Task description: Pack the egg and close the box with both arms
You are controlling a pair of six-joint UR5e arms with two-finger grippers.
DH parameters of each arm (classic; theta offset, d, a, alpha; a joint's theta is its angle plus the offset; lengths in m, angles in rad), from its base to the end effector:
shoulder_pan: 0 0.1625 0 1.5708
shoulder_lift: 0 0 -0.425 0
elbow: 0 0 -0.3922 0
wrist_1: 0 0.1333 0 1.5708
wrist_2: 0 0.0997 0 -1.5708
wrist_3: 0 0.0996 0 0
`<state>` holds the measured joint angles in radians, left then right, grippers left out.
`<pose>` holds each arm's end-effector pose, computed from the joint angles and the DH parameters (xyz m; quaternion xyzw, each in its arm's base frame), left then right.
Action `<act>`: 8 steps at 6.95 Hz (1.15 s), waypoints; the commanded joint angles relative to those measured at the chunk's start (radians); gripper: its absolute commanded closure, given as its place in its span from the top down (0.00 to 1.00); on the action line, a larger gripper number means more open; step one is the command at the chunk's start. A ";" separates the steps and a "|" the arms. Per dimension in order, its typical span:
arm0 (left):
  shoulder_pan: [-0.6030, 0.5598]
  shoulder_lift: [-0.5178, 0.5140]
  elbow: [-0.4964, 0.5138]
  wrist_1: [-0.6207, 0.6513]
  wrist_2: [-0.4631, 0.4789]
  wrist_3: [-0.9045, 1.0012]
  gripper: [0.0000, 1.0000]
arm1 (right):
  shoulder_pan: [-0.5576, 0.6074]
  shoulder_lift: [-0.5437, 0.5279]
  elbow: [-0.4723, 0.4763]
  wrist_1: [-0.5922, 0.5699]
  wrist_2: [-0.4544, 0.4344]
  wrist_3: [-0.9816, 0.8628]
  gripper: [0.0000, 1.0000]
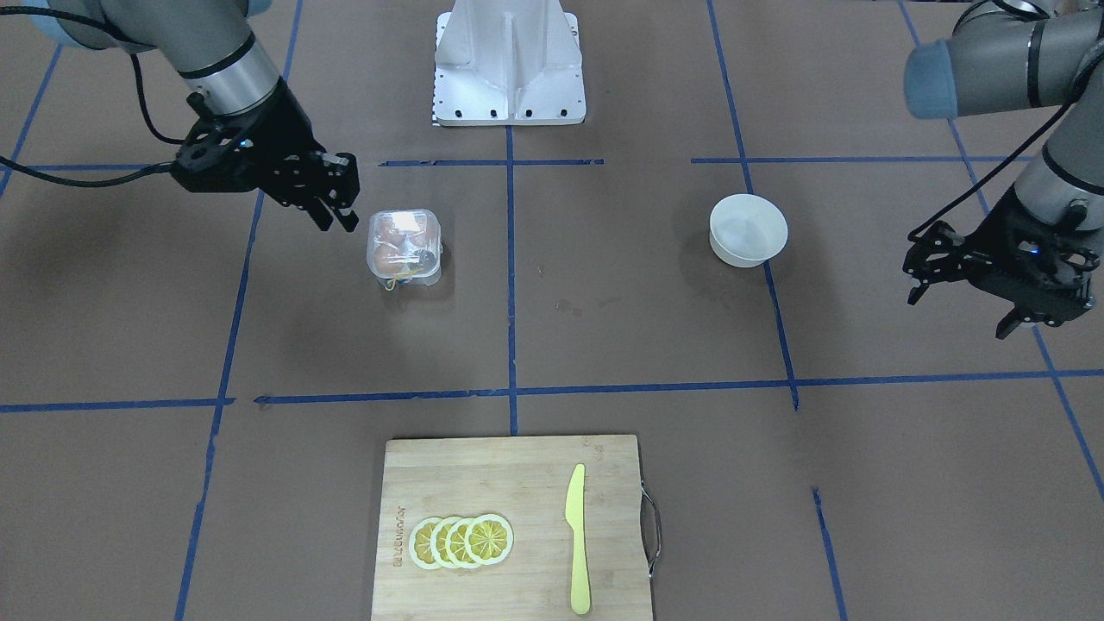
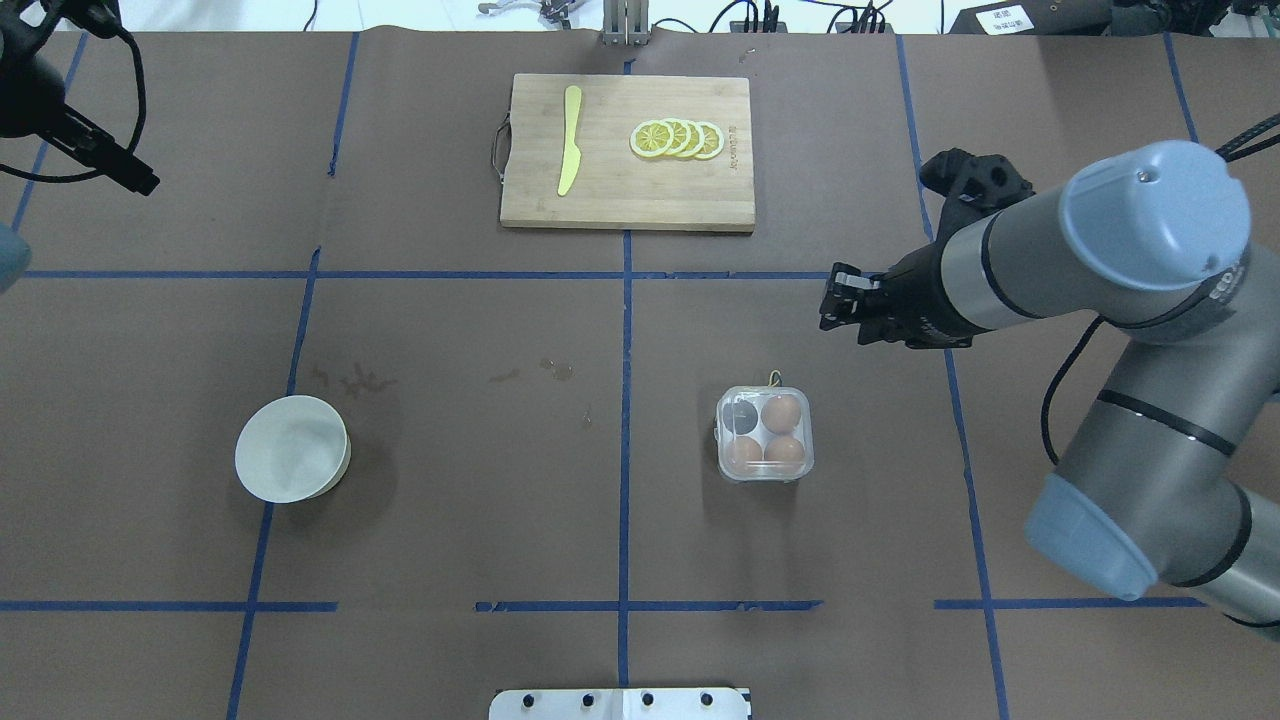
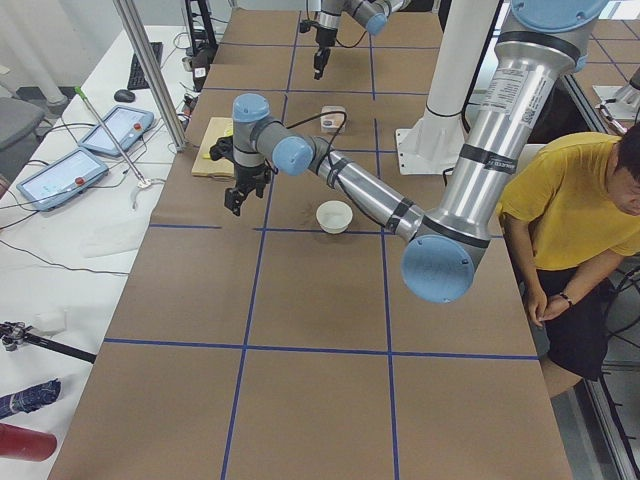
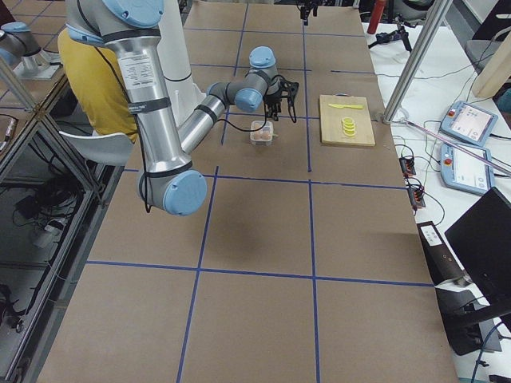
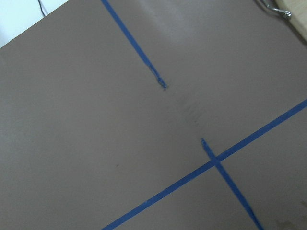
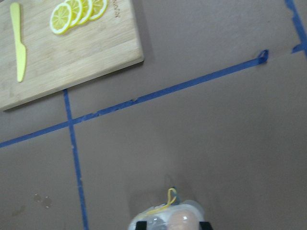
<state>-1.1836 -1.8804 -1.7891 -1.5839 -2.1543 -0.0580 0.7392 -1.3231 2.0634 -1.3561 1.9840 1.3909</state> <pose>0.1526 -0.5820 0.3896 0.1884 0.3268 0.2270 0.8978 -0.3257 -0.4232 0.2813 0.0362 -0.4839 0.1493 0.8615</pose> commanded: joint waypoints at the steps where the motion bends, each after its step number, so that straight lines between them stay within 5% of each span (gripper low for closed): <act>1: -0.126 0.062 0.016 0.002 -0.093 0.070 1.00 | 0.224 -0.187 -0.008 0.003 0.184 -0.340 1.00; 3: -0.245 0.128 0.042 0.008 -0.094 0.205 1.00 | 0.496 -0.293 -0.131 -0.003 0.344 -0.735 1.00; 5: -0.347 0.182 0.028 0.013 -0.096 0.222 1.00 | 0.699 -0.306 -0.346 -0.005 0.352 -1.127 1.00; 7: -0.352 0.178 0.008 0.149 -0.096 0.222 1.00 | 0.797 -0.234 -0.538 -0.006 0.410 -1.286 1.00; 8: -0.350 0.181 -0.009 0.145 -0.098 0.213 1.00 | 0.798 -0.222 -0.560 -0.006 0.414 -1.290 1.00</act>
<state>-1.5319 -1.7017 -1.7791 -1.4627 -2.2507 0.1615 1.5147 -1.5701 1.5638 -1.3620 2.3809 0.1406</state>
